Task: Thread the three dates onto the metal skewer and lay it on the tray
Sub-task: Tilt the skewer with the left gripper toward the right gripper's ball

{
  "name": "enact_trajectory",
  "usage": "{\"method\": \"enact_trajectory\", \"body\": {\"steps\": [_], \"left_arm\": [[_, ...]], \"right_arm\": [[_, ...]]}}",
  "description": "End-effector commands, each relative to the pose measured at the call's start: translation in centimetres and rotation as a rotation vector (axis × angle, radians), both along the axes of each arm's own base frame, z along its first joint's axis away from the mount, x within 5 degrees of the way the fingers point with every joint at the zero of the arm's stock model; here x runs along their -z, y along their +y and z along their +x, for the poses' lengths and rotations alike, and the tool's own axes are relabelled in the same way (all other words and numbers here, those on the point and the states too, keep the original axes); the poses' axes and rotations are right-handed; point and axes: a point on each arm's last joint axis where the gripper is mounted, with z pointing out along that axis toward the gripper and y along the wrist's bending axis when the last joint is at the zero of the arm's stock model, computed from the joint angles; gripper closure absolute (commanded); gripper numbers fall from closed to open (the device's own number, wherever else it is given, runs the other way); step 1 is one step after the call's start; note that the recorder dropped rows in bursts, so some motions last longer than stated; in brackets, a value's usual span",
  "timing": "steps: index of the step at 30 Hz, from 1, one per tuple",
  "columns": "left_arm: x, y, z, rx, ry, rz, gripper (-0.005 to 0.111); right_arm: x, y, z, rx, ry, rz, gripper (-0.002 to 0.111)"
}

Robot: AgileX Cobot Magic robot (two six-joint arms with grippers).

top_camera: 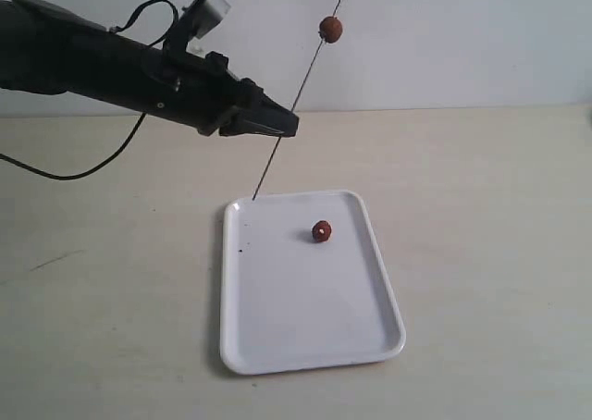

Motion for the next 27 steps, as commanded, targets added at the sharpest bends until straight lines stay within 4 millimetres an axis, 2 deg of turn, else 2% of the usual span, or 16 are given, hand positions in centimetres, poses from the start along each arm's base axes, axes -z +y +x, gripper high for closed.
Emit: {"method": "enact_trajectory", "body": {"steps": [1, 27], "left_arm": [[-0.04, -0.14, -0.07, -0.006, 0.005, -0.012, 0.107], [0.08, 0.08, 0.62, -0.08, -0.023, 0.01, 0.107]], "right_arm": [[0.0, -0.11, 0.02, -0.005, -0.003, -0.013, 0.101], [0.28, 0.22, -0.23, -0.04, 0.033, -0.013, 0.101]]}}
